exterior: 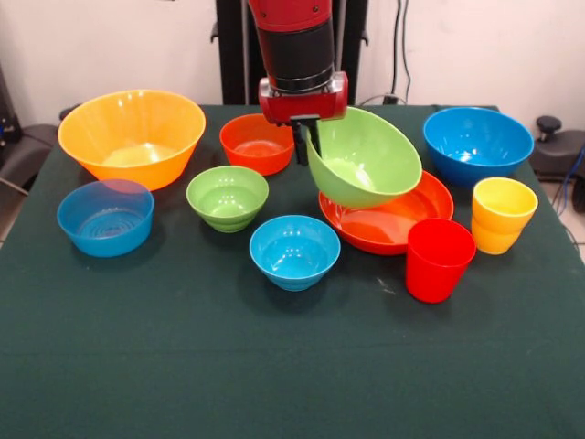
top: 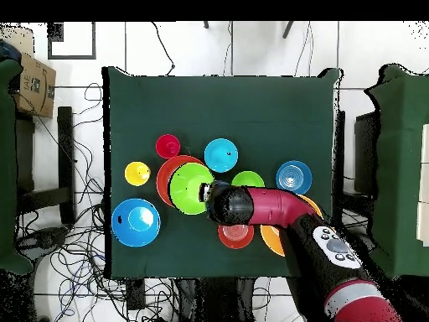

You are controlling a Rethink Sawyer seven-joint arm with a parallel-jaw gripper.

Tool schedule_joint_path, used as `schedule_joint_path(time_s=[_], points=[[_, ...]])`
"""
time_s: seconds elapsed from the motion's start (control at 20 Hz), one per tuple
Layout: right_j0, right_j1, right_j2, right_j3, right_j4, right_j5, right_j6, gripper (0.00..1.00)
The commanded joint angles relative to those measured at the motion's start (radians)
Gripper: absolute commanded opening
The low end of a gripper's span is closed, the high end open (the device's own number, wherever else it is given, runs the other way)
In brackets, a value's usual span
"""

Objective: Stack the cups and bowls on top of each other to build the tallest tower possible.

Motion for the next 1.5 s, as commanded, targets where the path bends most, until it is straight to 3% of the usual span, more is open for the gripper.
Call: schedule_joint_path(time_s=[0.05, 0.6, 0.85, 1.5], points=[[0.030, 0.014, 0.009, -0.067, -0.015, -0.014, 0.068, 0.00], [0.121, 0.053, -0.039, -0.043, -0.003, -0.118, 0.156, 0.00], [0.183, 0.068, -0.098, -0.022, 0.002, -0.185, 0.199, 0.00], [0.171, 0.141, -0.146, -0.040, -0.014, -0.265, 0.145, 0.00]])
